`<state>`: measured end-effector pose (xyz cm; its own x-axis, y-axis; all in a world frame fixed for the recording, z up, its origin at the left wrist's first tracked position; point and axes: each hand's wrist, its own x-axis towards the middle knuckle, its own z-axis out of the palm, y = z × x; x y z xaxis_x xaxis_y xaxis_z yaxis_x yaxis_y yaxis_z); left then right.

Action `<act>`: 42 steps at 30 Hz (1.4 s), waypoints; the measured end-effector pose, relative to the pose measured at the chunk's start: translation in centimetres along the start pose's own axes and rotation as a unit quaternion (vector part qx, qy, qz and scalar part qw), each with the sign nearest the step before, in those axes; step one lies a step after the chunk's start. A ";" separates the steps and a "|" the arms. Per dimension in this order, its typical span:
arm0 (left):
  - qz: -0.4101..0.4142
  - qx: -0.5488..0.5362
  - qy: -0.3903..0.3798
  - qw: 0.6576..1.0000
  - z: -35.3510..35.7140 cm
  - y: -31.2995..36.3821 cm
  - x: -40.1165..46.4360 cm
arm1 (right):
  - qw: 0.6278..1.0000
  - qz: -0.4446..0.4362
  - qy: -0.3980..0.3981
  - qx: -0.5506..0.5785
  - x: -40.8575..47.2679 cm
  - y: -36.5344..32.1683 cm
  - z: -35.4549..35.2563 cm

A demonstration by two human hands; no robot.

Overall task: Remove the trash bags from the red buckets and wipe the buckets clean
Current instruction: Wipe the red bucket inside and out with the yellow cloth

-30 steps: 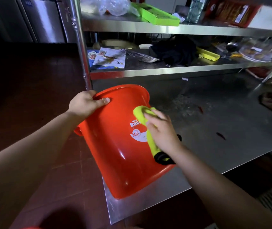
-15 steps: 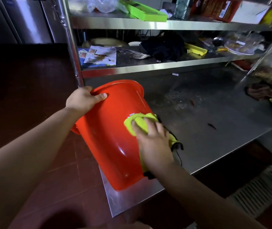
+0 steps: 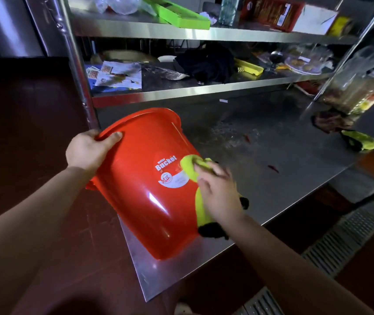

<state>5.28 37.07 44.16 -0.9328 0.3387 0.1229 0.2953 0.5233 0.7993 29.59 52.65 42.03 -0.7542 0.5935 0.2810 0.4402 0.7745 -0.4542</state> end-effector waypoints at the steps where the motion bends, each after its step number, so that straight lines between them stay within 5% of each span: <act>1: -0.006 -0.032 0.002 0.999 -0.3 -0.9 -0.3 | 0.996 0.060 -0.003 0.072 0.9 0.6 -0.2; 4: -0.030 -0.152 0.003 0.988 -1.7 -3.6 -2.1 | 0.963 0.197 -0.059 0.172 2.7 1.2 -0.5; 6: -0.070 -0.219 0.003 0.973 -2.7 -5.3 -3.2 | 0.962 0.197 -0.078 0.175 3.0 0.7 -0.3; 9: -0.120 -0.226 -0.043 0.966 -4.4 -7.1 -3.3 | 0.971 0.152 -0.077 0.166 2.6 -0.5 0.0; 14: -0.021 -0.179 -0.098 0.979 -7.0 -4.3 -0.9 | 0.990 0.042 -0.067 0.118 1.6 -2.4 1.2; 19: -0.028 -0.142 -0.086 0.986 -5.7 -2.8 0.0 | 0.995 -0.101 -0.015 -0.017 1.8 -5.5 2.4; 24: -0.035 -0.121 -0.103 0.987 -3.1 -0.9 1.3 | 0.975 -0.209 0.005 -0.075 7.0 -10.3 3.1; 29: -0.013 -0.097 -0.132 0.986 -0.7 0.1 2.4 | 0.963 -0.254 -0.078 -0.051 11.7 -9.0 2.5; 42: 0.034 -0.052 -0.105 0.993 0.9 0.6 3.3 | 0.870 -0.459 -0.181 -0.007 0.8 0.7 -2.1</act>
<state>2.61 39.21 44.55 -0.8446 0.5316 0.0628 0.3235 0.4135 0.8511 30.37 54.12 43.74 -0.8935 -0.3829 0.2347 -0.4253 0.8893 -0.1683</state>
